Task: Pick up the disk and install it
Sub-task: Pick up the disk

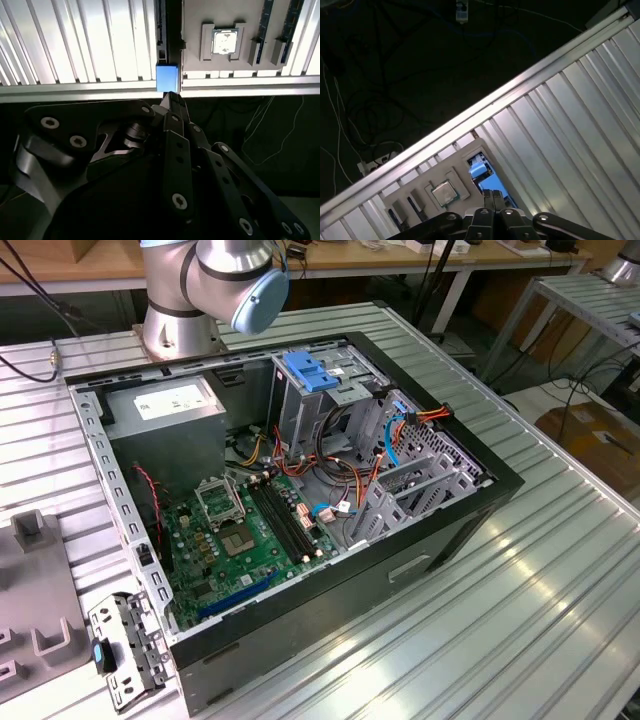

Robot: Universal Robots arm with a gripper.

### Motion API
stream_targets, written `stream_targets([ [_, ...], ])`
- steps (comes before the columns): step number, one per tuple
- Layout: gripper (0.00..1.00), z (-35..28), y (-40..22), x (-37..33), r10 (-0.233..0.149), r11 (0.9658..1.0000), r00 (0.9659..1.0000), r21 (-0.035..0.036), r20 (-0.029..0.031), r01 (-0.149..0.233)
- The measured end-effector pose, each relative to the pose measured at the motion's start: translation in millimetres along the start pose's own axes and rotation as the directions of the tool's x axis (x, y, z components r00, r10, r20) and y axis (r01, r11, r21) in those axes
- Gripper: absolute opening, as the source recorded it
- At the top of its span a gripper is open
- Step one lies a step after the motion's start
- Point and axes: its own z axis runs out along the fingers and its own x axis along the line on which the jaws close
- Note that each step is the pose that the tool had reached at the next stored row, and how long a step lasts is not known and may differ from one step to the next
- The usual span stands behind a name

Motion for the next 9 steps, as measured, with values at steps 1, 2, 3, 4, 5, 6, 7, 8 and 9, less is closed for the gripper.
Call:
stream_targets([
  [1, 0.11, 0.1, 0.0, 0.0, -0.021, 0.9998, 0.9998, -0.0003, -0.0008, 0.021],
  [2, 0.11, 0.0, 0.1, 0.0, -0.058, 0.9983, 0.9983, -0.0011, -0.0025, 0.058],
  [3, 0.11, 0.1, 0.0, 0.0, -0.088, 0.9961, 0.9961, -0.0017, -0.0038, 0.088],
  [4, 0.11, 0.0, 0.0, 0.0, -0.113, 0.9936, 0.9936, -0.0023, -0.0049, 0.113],
  [5, 0.11, 0.0, 0.0, 0.0, -0.121, 0.9926, 0.9926, -0.0025, -0.0052, 0.121],
  [6, 0.11, 0.0, 0.0, 0.0, -0.122, 0.9925, 0.9925, -0.0025, -0.0053, 0.122],
  [7, 0.11, 0.1, 0.0, 0.0, -0.122, 0.9925, 0.9925, -0.0025, -0.0052, 0.122],
  [8, 0.11, 0.1, 0.1, 0.0, -0.122, 0.9925, 0.9925, -0.0025, -0.0052, 0.122],
  [9, 0.11, 0.1, 0.0, 0.0, -0.122, 0.9925, 0.9925, -0.0025, -0.0053, 0.122],
])
